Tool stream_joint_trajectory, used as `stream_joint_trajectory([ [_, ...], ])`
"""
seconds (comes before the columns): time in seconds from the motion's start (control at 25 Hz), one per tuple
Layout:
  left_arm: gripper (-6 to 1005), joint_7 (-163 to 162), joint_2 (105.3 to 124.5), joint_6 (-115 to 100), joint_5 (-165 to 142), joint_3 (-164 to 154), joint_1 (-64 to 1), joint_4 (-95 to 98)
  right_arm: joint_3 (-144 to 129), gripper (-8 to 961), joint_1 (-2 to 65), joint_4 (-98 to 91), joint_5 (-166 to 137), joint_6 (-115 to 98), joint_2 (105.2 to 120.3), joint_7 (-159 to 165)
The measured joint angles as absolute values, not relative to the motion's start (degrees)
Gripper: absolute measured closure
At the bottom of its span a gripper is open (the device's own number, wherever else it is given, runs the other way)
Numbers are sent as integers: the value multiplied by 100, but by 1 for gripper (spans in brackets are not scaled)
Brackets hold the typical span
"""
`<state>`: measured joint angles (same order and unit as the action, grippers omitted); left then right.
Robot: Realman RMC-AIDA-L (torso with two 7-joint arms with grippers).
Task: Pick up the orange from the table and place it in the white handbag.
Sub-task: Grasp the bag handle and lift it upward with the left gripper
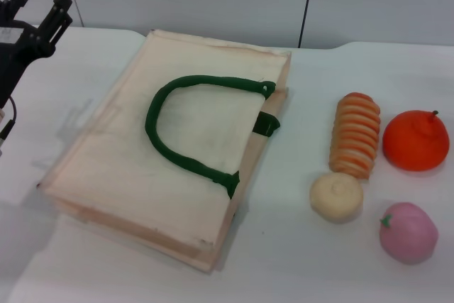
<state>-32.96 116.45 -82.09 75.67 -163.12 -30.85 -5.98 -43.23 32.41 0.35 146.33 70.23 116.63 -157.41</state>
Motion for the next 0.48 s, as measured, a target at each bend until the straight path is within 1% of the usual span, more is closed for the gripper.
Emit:
stream_joint_trajectory([
  [0.48,211,-3295,11645,-8202,7567,-16312,-3085,-598,-4334,88,3252,35,14634,7023,11663,-15741],
])
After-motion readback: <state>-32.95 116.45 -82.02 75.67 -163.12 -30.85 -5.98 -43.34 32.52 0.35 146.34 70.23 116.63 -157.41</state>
